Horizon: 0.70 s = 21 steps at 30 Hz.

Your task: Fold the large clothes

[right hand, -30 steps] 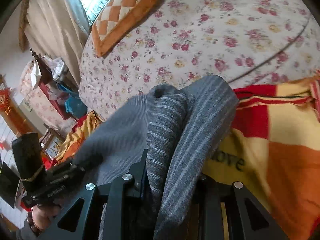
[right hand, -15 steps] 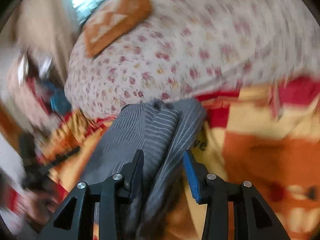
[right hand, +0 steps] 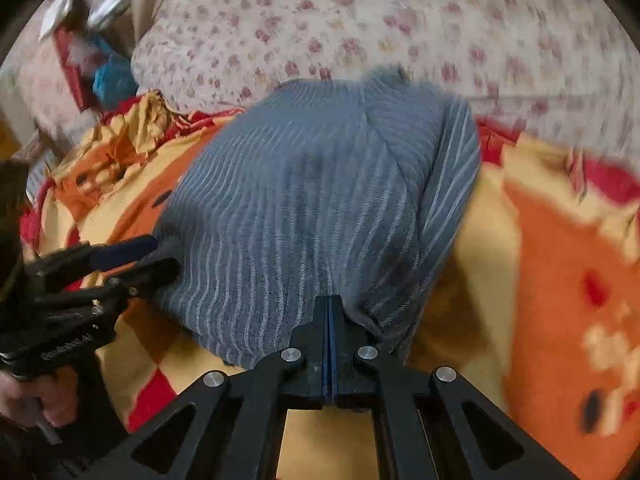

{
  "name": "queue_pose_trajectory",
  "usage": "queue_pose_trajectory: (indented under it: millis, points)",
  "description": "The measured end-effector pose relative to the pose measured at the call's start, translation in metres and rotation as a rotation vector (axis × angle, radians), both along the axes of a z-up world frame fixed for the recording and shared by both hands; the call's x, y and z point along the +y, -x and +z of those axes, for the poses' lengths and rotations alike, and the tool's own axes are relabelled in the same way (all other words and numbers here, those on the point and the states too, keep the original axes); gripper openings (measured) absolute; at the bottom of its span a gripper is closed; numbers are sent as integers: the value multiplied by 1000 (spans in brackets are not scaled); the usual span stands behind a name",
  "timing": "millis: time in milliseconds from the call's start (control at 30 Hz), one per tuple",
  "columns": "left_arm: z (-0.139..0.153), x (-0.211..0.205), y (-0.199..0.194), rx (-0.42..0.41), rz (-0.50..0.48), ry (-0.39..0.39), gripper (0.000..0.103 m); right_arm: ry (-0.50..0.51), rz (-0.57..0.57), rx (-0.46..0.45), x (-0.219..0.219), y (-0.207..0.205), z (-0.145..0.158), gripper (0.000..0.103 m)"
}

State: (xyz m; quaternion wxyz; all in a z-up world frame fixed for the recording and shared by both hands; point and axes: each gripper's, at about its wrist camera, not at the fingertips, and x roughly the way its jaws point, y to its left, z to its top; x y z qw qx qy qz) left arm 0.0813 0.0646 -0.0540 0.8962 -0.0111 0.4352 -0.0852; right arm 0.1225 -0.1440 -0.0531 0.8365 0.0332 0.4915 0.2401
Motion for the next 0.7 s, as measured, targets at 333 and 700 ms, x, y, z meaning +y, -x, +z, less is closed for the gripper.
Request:
queue_pose_trajectory:
  millis: [333,700]
  points:
    - [1,-4,-3,0,-7,30,62,-158,14,76,-9,0,2,24]
    - [10,-2,0,-9,29,140,82,-56,23,-217,-1,18,53,18]
